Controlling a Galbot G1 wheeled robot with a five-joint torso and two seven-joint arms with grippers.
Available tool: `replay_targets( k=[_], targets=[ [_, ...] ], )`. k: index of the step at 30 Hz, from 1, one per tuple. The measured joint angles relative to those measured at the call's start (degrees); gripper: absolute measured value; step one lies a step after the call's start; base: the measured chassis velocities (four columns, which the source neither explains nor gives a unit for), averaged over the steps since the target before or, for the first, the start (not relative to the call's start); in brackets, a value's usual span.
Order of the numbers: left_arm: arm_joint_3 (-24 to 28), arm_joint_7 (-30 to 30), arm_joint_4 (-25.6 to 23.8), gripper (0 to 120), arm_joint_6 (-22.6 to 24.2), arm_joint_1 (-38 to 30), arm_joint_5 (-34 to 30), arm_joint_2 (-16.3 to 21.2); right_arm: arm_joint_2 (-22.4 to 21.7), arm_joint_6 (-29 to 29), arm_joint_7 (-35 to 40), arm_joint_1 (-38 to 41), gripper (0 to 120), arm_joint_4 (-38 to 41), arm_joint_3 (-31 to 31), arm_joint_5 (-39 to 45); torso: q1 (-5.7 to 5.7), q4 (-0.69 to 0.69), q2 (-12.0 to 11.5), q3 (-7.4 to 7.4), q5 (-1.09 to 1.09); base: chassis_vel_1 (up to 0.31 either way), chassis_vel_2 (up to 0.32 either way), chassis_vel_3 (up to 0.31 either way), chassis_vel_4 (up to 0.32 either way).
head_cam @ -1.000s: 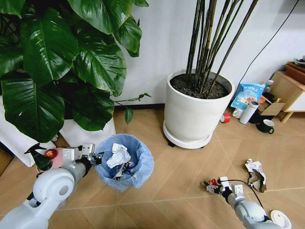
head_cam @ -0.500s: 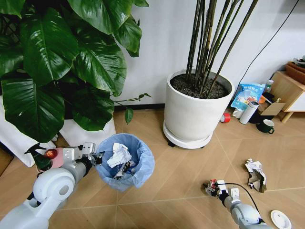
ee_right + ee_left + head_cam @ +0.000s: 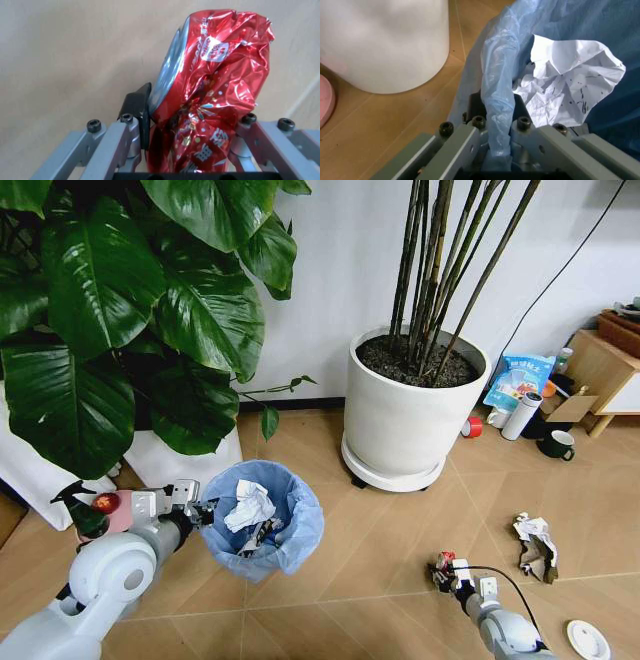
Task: Pick up the trash bin and place the garbage on the floor into it.
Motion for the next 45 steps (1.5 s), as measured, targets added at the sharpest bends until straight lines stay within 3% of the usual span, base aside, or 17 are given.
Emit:
replay_targets(
  k=[13, 15, 20, 32, 38, 45],
  targets=[
    [0.1, 0.0, -0.2, 0, -0.1, 0.7, 0.7, -0.6, -5.9, -1.0, 2.0, -0.3, 32, 19.1, -0.4, 1.6, 0.00, 0.00, 0.0, 0.00, -0.10, 0.000, 0.000, 0.000, 0.000],
    [0.1, -0.1, -0.2, 0, -0.1, 0.9, 0.8, -0.7, -8.0, -2.8, 3.7, 0.7, 32, 26.2, -2.8, 4.4, 0.00, 0.01, 0.0, -0.01, -0.07, 0.000, 0.000, 0.000, 0.000],
    [0.3, -0.2, -0.2, 0, -0.1, 0.9, 1.1, -1.1, -10.1, -5.7, 6.5, 5.0, 32, 35.7, -9.0, 8.7, 0.00, 0.01, 0.0, -0.01, -0.07, 0.000, 0.000, 0.000, 0.000],
    [1.0, -0.2, 0.2, 0, -0.1, 0.9, 2.4, -1.8, -10.7, -10.4, 9.9, 21.7, 32, 43.2, -27.2, 18.8, 0.00, 0.01, 0.0, -0.01, -0.09, 0.000, 0.000, 0.000, 0.000],
    [1.0, -0.2, 0.6, 0, -0.1, 0.6, 2.4, -2.1, -8.0, -11.1, 10.3, 32.1, 32, 43.2, -37.6, 22.6, 0.00, 0.02, 0.0, -0.01, -0.08, 0.000, 0.000, 0.000, 0.000],
    [1.1, -0.4, 1.1, 0, -0.1, -0.4, 2.1, -2.4, -6.6, -11.1, 10.2, 35.5, 32, 41.9, -44.1, 23.4, 0.00, 0.01, 0.0, -0.01, -0.08, 0.000, 0.000, 0.000, 0.000]
  ],
)
